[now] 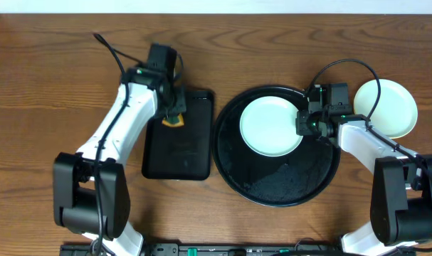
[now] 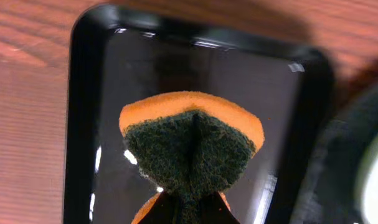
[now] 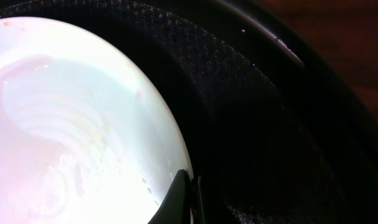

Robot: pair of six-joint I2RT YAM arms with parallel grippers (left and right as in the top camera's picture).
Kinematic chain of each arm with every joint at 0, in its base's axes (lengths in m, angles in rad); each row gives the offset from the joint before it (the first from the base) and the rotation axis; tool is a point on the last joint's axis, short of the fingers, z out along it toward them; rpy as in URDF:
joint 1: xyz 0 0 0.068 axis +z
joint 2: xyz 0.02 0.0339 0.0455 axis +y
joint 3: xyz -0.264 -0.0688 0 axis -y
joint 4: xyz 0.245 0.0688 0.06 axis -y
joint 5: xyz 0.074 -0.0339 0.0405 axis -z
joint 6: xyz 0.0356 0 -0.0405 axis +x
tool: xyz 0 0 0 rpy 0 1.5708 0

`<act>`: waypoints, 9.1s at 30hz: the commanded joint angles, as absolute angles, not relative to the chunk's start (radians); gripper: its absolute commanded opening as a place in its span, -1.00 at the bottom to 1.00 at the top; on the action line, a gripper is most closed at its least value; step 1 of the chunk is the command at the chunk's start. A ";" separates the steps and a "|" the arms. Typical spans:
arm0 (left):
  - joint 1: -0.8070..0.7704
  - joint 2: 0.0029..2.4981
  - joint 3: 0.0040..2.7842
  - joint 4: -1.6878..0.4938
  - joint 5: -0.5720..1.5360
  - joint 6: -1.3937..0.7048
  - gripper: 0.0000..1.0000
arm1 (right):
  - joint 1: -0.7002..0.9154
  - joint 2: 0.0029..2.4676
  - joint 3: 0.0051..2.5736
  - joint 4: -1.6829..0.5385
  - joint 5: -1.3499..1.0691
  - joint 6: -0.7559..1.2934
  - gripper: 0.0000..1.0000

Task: Clean dirty plates on tray and stack at the side
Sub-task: 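Return the sponge to the black rectangular tray with the left gripper, then lift the cleaned green plate by its rim with the right gripper, then carry the plate right and set it onto the plate stack, then open the right gripper and withdraw it from the stacked plates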

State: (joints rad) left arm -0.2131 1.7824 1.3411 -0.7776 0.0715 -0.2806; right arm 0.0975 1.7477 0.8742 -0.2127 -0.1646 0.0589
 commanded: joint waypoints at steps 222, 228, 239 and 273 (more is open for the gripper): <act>-0.252 1.244 1.078 -0.361 -0.064 -0.255 0.68 | -0.212 1.614 1.243 -0.692 -0.169 -0.050 0.98; -0.252 1.246 1.078 -0.361 -0.065 -0.255 0.68 | -0.212 1.614 1.243 -0.692 -0.169 -0.050 0.98; -0.252 1.246 1.078 -0.361 -0.065 -0.255 0.68 | -0.203 1.555 1.238 -0.693 -0.161 -0.050 0.99; -0.252 1.246 1.078 -0.361 -0.065 -0.255 0.68 | -0.014 0.095 0.273 0.256 -0.012 -0.102 0.99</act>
State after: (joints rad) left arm -0.2527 1.2407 1.0611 -0.3618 -0.0525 -0.2611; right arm -0.0238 0.1589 0.3534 0.2283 0.0154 -0.1200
